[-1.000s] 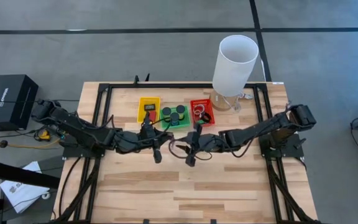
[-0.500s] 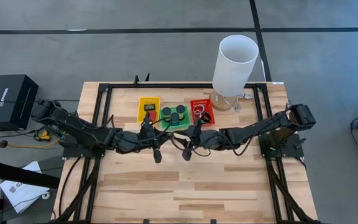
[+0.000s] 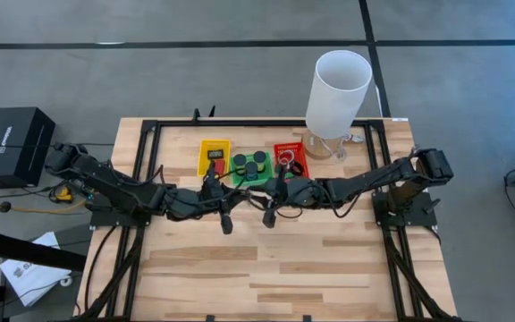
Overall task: Pick & Place Office items
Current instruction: Put the brown wrist watch into the red basket
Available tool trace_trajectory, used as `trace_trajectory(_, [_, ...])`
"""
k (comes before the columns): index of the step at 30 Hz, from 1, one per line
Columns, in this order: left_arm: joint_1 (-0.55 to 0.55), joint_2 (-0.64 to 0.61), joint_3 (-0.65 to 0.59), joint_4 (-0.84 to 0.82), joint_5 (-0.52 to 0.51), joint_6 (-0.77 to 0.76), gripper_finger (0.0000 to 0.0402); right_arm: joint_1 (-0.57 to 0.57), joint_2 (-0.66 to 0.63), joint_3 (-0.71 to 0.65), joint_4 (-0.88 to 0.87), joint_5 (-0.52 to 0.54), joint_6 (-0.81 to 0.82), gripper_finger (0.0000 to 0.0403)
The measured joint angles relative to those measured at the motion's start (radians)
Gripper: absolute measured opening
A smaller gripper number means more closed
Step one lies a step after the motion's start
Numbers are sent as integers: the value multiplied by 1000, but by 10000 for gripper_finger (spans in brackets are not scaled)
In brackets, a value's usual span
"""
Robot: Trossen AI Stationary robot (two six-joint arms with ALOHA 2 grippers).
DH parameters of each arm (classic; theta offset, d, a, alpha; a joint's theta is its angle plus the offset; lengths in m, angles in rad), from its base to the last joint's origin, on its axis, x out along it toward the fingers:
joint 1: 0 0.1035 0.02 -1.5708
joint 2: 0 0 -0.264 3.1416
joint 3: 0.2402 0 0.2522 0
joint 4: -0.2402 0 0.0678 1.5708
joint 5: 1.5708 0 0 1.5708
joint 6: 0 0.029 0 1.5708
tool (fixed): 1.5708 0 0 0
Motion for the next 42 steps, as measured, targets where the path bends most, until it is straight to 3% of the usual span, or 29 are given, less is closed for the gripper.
trace_trajectory(11, [15, 0, 0, 7, -27, -43, 26, 5, 0, 0, 35, -22, -33, 66])
trace_trajectory(17, [15, 0, 0, 7, -30, -43, 26, 7, 0, 0, 29, -58, -40, 9])
trace_trajectory(29, [15, 0, 0, 3, -30, -42, 27, 8, 0, 0, -18, -61, -37, 4])
trace_trajectory(42, [61, 0, -60, 7, -26, -43, 122, 39, 0, 0, -145, -54, -2, 2])
